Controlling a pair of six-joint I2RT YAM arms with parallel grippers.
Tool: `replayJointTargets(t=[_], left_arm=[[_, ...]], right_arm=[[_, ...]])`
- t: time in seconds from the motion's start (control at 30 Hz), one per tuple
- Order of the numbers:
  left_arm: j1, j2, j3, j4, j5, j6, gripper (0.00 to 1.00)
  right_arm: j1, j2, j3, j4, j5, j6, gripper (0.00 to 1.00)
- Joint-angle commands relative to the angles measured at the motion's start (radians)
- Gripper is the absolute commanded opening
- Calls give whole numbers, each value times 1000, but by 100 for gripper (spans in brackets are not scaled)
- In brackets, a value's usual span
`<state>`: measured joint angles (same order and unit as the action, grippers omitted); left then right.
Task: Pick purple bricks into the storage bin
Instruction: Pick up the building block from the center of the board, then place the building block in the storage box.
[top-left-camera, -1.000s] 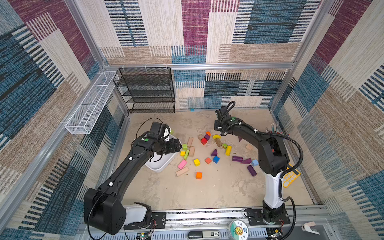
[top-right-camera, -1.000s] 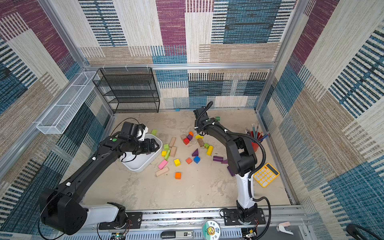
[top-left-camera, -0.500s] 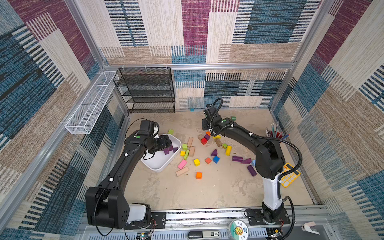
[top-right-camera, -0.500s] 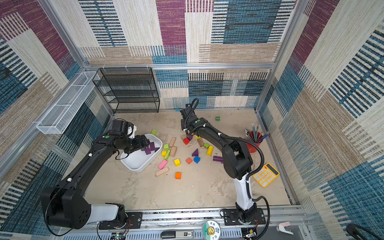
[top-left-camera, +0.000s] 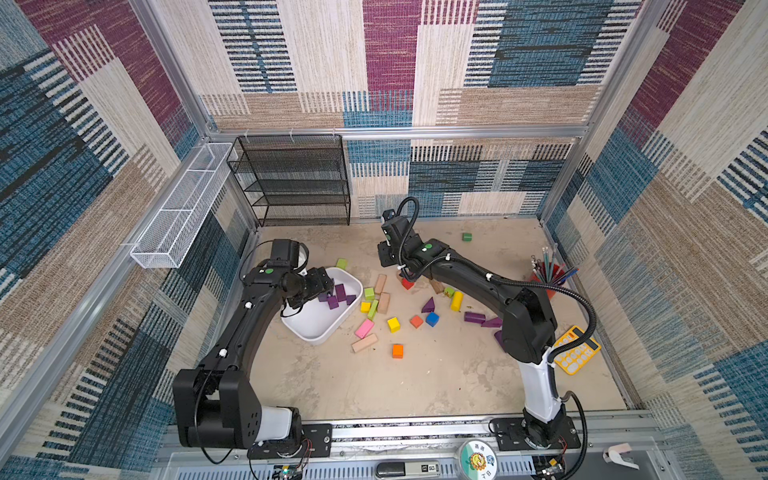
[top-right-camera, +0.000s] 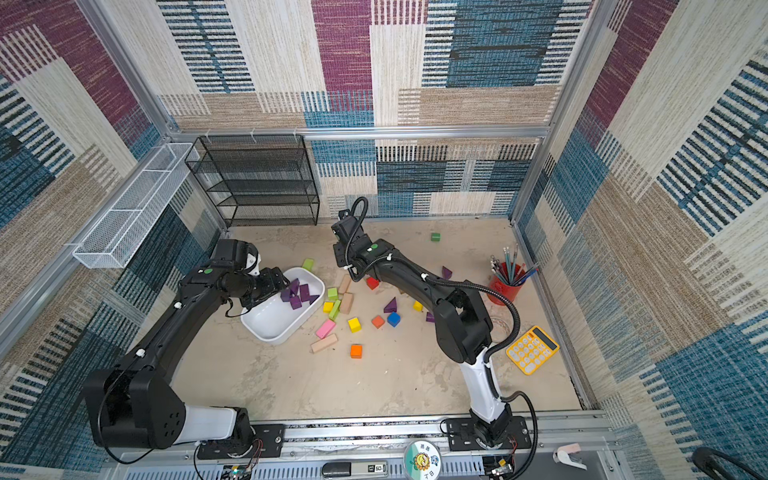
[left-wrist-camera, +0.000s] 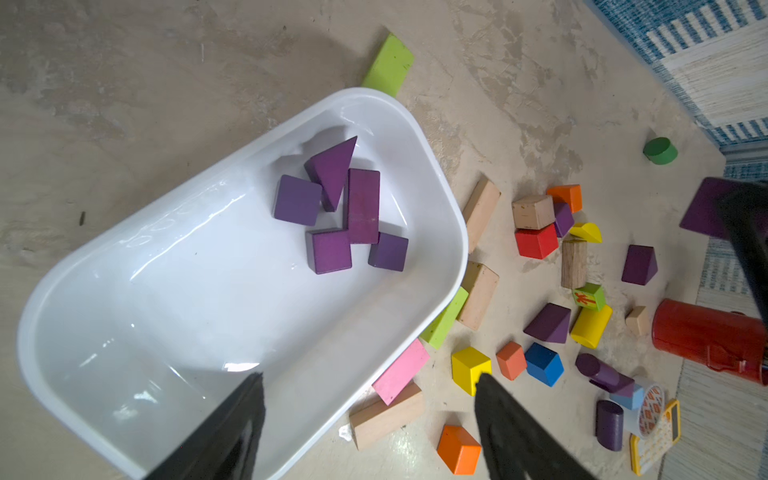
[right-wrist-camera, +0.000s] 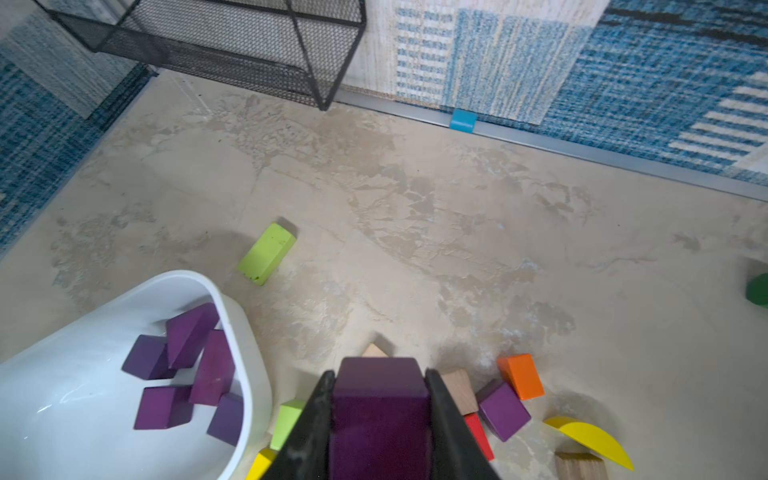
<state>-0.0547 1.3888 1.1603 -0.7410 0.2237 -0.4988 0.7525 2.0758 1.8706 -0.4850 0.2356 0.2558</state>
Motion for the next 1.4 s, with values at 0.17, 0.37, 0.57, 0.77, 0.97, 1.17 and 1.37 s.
replayJointTargets(t=[0.17,0.37,0.57,0.77,0.97,1.17,1.37], left_arm=[[3,13,18,-57,-148,-63,81],[2,28,28,-83,-207,-86,81],[6,23,29,-95,-262,-120,81],[12,19,30,-113,-316,-146,81],[13,26,35,-134,-361,-168,81],[18,45,49,-153,-375,-178,81],[25,53,58,-160,-374,-176,80]], right_arm=[[63,77,86,-20,-53,-20,30],[95,142,158,-39,-74,-21,30],[122,200,234,-82,-78,-28,30],[136,260,336,-164,-71,-48,30],[150,297,367,-177,-74,-46,30],[166,325,388,-181,-57,-53,30],[173,357,427,-213,-44,-55,30]])
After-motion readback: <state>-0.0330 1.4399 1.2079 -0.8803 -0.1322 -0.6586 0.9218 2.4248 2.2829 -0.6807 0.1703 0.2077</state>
